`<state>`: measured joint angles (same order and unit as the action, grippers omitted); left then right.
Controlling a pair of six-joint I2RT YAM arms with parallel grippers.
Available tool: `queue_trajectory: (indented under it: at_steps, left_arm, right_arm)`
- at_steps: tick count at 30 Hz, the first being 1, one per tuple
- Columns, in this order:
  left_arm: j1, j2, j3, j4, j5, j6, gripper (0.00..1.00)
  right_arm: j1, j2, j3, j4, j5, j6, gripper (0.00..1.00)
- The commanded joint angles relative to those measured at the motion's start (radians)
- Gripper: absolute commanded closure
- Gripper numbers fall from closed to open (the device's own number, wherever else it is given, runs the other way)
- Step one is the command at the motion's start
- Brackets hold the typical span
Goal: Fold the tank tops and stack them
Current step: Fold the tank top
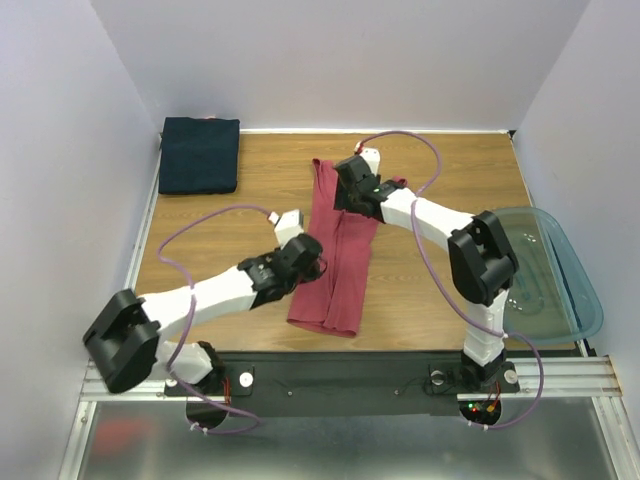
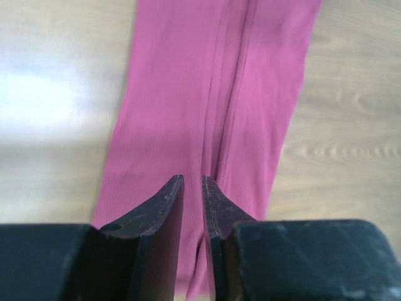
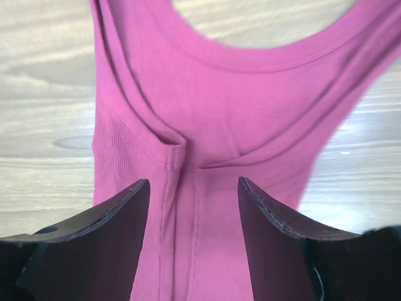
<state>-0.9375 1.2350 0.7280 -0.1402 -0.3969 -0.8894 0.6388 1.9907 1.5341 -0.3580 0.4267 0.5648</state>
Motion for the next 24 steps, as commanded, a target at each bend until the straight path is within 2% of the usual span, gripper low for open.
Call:
queue_trajectory:
  at_steps: [1, 3, 4, 11, 15, 24]
  left_arm:
    - [0.107, 0.113, 0.132, 0.091, 0.046, 0.174, 0.71]
    - [0.150, 0.185, 0.169, 0.112, 0.073, 0.197, 0.71]
    - [0.173, 0.213, 0.218, 0.125, 0.082, 0.225, 0.72]
    - [0.259, 0.464, 0.425, 0.136, 0.141, 0.322, 0.76]
    - [0.261, 0.507, 0.450, 0.185, 0.199, 0.336, 0.76]
    - [0.230, 0.563, 0.478, 0.237, 0.296, 0.368, 0.76]
  right_arm:
    - [-0.040, -0.079, -0.052, 0.017, 0.040, -0.002, 0.38]
    - [-0.053, -0.078, -0.065, 0.019, 0.037, 0.001, 0.42]
    - [-0.066, -0.073, -0.069, 0.019, 0.032, 0.001, 0.47]
    - [-0.188, -0.026, -0.057, 0.019, 0.029, -0.011, 0.47]
    - [-0.296, 0.006, -0.011, 0.019, 0.003, -0.026, 0.47]
    - [-0.361, 0.115, 0.116, 0.019, 0.046, -0.065, 0.44]
